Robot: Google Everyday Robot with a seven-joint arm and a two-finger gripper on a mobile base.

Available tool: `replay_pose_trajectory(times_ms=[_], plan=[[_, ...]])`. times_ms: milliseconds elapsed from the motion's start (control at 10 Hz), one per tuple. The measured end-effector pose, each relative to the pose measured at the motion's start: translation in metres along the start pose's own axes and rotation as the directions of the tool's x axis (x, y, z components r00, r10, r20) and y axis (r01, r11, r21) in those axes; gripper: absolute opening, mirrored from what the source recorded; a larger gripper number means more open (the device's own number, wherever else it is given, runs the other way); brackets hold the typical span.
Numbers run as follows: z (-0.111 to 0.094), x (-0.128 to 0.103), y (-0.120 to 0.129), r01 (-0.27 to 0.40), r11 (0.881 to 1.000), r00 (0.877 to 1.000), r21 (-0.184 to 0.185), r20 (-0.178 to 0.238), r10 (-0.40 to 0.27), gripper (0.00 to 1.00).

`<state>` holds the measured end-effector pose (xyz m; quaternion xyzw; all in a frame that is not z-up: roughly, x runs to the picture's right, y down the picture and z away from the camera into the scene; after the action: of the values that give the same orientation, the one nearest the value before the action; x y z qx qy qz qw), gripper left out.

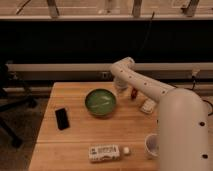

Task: Push the ceramic bowl across the table

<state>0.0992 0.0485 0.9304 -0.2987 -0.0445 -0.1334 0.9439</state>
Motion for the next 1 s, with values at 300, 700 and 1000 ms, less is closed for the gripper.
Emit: replay_pose_trajectory(times_ms=[300, 700, 1000], plan=[[0.003, -0.010, 0.000, 0.015, 1.000, 1.000, -0.015, 0.014, -0.015, 0.00], [0.000, -0.027, 0.003, 0.049, 0.999, 0.998, -0.023, 0.051, -0.047, 0.00], [-0.007, -0.042, 0.007, 0.083, 0.996, 0.993, -0.021, 0.090, -0.081, 0.00]])
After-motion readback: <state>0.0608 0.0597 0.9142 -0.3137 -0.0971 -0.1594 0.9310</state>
